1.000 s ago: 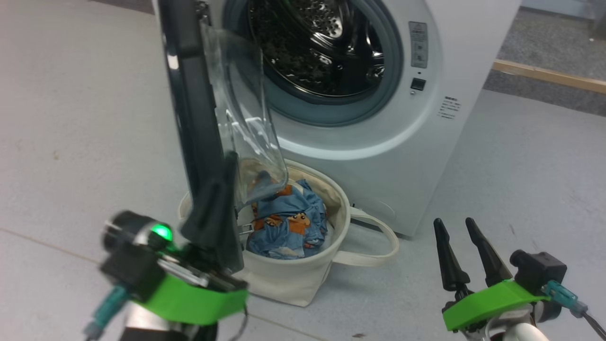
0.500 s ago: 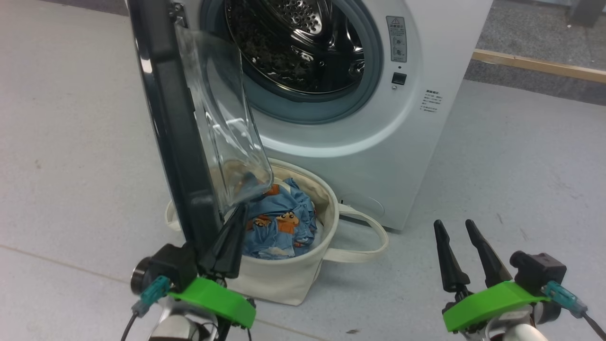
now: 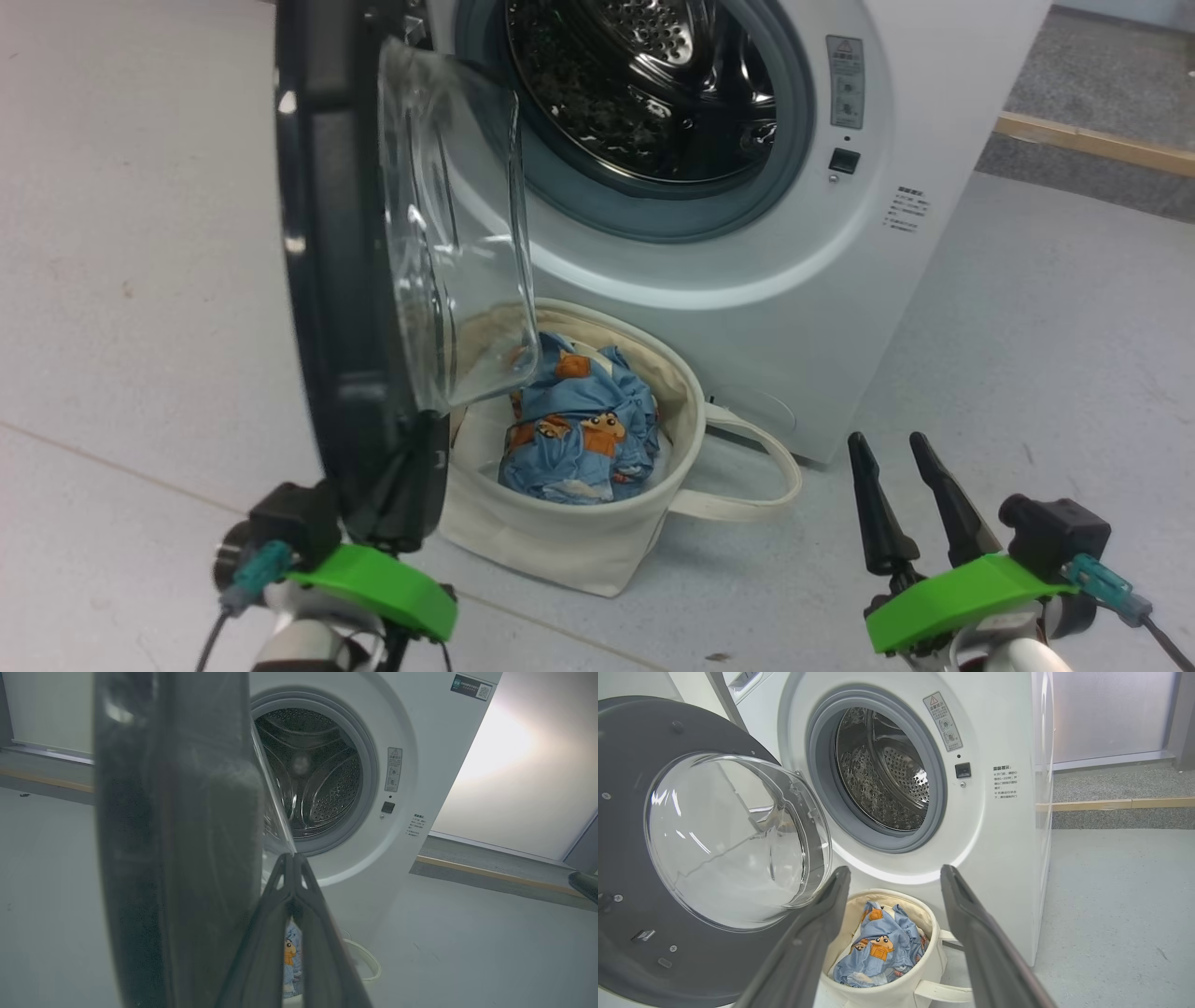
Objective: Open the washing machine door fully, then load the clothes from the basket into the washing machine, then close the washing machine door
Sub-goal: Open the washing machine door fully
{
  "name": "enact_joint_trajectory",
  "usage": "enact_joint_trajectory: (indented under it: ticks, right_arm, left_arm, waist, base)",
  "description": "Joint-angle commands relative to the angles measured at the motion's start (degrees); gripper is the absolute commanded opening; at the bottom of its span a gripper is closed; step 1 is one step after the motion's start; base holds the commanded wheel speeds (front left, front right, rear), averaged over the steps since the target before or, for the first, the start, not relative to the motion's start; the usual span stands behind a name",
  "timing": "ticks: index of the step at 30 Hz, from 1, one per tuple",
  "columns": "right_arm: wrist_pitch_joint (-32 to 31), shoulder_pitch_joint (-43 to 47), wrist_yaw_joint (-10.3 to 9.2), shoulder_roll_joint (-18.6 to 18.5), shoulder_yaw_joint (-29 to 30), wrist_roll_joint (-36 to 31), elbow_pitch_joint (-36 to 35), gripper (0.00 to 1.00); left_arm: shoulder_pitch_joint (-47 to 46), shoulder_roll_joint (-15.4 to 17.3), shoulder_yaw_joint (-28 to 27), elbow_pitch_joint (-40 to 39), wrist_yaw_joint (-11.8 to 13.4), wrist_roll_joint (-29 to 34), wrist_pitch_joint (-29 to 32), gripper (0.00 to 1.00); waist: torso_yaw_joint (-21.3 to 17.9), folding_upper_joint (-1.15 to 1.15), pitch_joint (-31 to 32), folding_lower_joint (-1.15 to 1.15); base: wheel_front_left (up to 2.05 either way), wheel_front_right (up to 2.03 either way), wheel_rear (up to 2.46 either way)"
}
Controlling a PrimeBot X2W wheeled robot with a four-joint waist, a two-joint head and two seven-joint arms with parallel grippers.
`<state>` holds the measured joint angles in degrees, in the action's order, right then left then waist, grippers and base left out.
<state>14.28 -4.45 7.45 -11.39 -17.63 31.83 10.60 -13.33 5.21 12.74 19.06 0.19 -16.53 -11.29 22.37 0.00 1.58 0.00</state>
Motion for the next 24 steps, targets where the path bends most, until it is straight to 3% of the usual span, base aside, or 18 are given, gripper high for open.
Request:
enact_joint_trajectory:
  ticks: [1, 6, 24]
  right_arm:
    - [0.72, -1.23, 0.03, -0.28, -0.84, -0.20, -1.81, 1.00]
    - [0.72, -1.36, 0.03, -0.31, -0.70, -0.40, -1.70, 1.00]
    - [0.72, -1.32, 0.03, -0.94, 1.03, -0.81, -1.53, 1.00]
  left_arm:
    - [-2.42, 1.67, -3.43, -1.20, 0.97, -0.55, -0.72, 0.00]
    - [-2.04, 2.05, -4.40, -2.62, 1.26, -1.97, 0.26, 0.00]
    - [-1.20, 10.22, -14.02, -2.46, 5.10, -5.26, 0.67, 0.00]
  waist:
    - [0.40, 0.00, -0.15, 0.00]
    - [1.32, 0.00, -0.93, 0.00]
    - [0.78, 0.00, -1.70, 0.00]
  base:
    - [0.00, 0.00, 0.00]
    - [0.00, 0.00, 0.00]
    - [0.00, 0.00, 0.00]
